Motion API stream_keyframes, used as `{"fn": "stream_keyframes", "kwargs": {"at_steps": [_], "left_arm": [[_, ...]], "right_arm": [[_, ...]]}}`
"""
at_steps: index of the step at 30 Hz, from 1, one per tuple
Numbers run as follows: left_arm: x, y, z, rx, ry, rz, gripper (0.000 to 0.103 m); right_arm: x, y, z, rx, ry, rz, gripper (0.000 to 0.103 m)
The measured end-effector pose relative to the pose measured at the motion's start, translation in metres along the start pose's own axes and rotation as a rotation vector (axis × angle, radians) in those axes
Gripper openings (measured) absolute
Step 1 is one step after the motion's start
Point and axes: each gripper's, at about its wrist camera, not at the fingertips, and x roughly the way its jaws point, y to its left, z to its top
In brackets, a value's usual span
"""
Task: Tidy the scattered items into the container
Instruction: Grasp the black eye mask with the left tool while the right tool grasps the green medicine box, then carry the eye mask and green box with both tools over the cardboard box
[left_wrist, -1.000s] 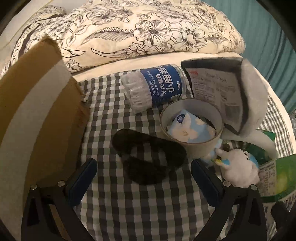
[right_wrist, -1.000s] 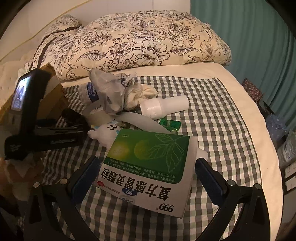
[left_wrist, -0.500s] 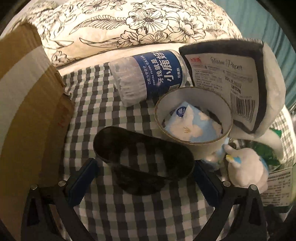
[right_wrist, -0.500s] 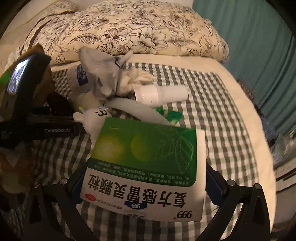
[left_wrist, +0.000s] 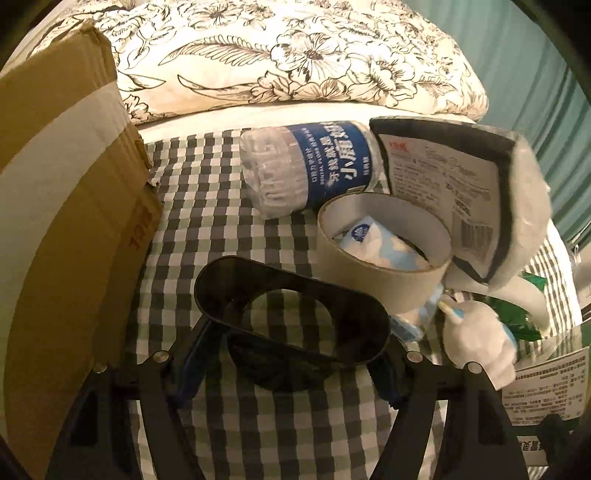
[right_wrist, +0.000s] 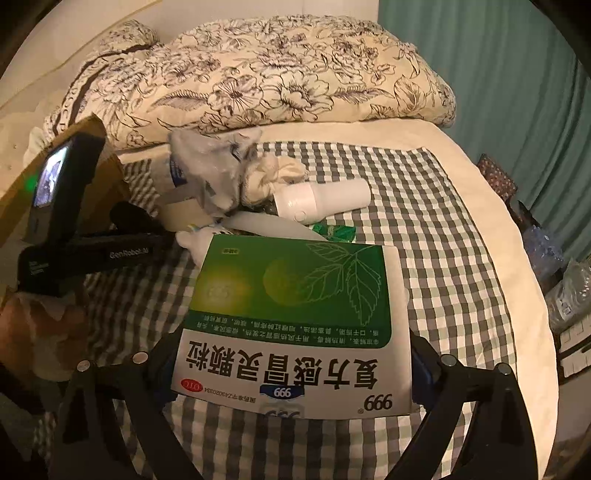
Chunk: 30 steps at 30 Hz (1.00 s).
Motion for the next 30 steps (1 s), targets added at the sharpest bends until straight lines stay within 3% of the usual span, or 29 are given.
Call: {"fn": "stream_keyframes", "kwargs": {"at_steps": [12, 30], "left_arm": [[-0.069, -0.014, -0.002, 0.044, -0.128, -0.019, 0.075], [-0.22, -0.009, -0.02, 0.067, -0.364, -0.008, 0.075]], "right_arm": [[-0.047, -0.003, 0.006, 0.018, -0.088, -0.024, 0.094], [-0.168, 0.002, 0.023, 0.017, -0.316, -0.044, 0.094]]}}
